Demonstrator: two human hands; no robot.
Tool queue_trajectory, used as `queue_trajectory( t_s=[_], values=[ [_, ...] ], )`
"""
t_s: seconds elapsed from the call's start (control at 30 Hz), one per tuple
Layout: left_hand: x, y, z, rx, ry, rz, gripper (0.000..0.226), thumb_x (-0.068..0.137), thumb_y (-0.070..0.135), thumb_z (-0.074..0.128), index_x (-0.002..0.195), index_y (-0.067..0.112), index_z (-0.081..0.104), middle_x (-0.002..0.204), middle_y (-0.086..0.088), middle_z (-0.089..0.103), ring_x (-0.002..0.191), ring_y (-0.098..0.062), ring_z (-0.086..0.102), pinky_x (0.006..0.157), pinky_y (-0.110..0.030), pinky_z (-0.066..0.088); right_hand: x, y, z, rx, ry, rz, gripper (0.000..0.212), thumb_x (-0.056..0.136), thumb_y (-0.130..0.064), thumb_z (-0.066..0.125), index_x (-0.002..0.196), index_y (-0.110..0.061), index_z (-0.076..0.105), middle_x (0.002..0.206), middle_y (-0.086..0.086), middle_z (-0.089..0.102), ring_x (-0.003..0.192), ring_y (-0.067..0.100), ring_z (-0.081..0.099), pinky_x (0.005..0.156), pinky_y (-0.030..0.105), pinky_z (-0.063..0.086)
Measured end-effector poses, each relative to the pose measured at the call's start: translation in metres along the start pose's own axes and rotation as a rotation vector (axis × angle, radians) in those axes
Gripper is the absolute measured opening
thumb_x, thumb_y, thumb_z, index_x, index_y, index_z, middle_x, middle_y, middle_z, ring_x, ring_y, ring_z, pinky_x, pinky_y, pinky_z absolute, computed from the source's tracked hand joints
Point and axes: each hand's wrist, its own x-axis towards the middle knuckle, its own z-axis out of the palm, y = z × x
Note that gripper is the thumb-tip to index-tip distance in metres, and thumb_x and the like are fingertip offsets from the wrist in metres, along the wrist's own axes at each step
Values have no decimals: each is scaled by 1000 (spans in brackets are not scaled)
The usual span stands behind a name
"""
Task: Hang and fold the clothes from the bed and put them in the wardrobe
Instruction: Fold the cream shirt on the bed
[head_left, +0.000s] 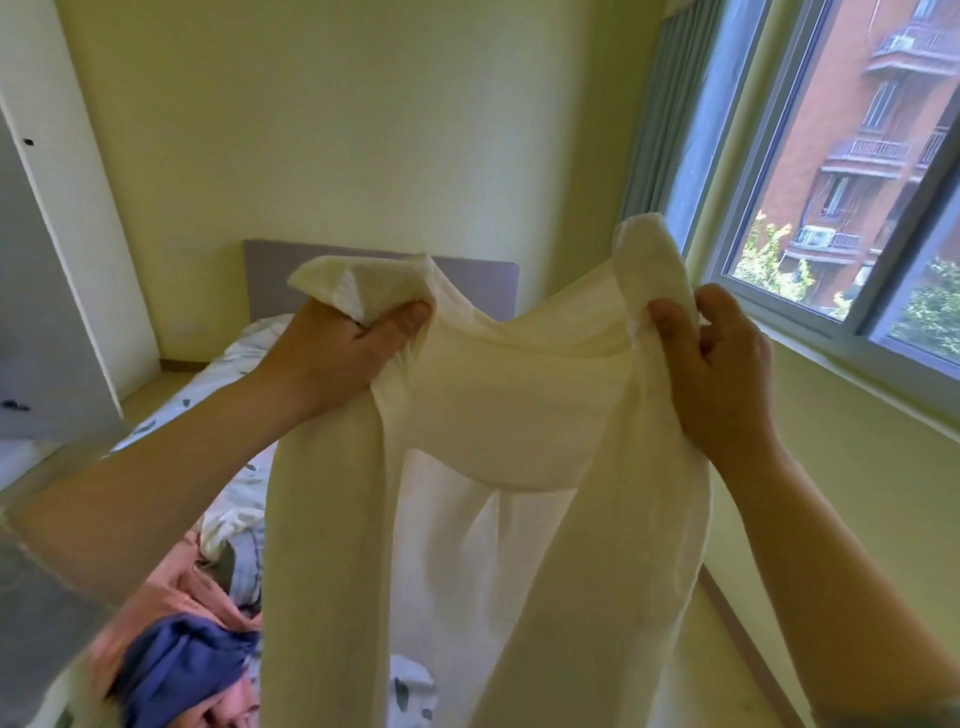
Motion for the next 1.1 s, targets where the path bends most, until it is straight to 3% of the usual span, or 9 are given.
queue_trajectory(
  t_s=[0.17,0.3,0.4,0.53,0.6,0.7,0.8,0.93,1.1],
  values=[
    [10,-16,23,49,-67,-54,34,81,61,53,95,32,64,94,13,68,93,-9,63,82,-25,45,-8,24,4,-32,-59,53,31,95,-41,58,72,-24,45,47,4,46,42,10,38,43,16,30],
    [25,-55,52,75,-96,-118,29,83,65,56,92,38,63,89,20,63,92,-8,59,76,-16,43,-7,60,28,-59,-116,101,30,91,-50,55,75,-25,47,47,2,48,43,10,39,42,16,32],
    [36,-109,93,156,-169,-221,59,76,75,48,103,27,68,102,5,69,95,-16,63,81,-31,49,-16,110,61,-122,-202,165,30,93,-47,55,76,-25,44,51,-6,51,45,7,41,44,17,35],
    [46,-203,185,351,-295,-355,63,85,71,46,116,20,66,115,-7,68,105,-28,62,77,-29,44,-43,204,122,-241,-345,299,34,95,-43,54,74,-22,37,48,-7,44,47,11,42,45,27,35],
    [72,-254,242,401,-350,-442,59,89,65,48,117,16,63,118,-11,66,106,-30,61,74,-28,41,-39,264,169,-299,-403,393,30,98,-41,50,78,-22,39,59,-4,52,56,19,50,49,33,34],
    [110,-344,319,422,-359,-526,46,91,52,55,102,8,61,116,-17,61,102,-34,59,71,-32,42,-35,358,258,-302,-437,598,24,100,-34,45,104,-11,49,95,18,65,82,34,56,65,37,39],
    [89,-441,383,500,-425,-545,43,93,41,58,117,5,57,121,-19,54,112,-37,52,90,-38,43,-103,431,330,-279,-514,724,43,99,-29,49,136,-9,42,128,15,56,114,32,54,90,37,42],
    [-6,-521,439,435,-554,-619,35,95,32,57,118,6,59,120,-16,57,111,-34,54,91,-36,41,-221,492,356,-332,-680,840,43,98,-23,53,137,-11,42,134,12,53,121,28,53,96,36,42],
    [-74,-590,436,466,-605,-701,35,93,28,60,121,7,60,128,-14,57,115,-31,54,94,-36,42,-297,508,393,-293,-778,948,39,98,-20,53,135,-11,46,132,9,55,117,23,55,94,33,44]
  ],
)
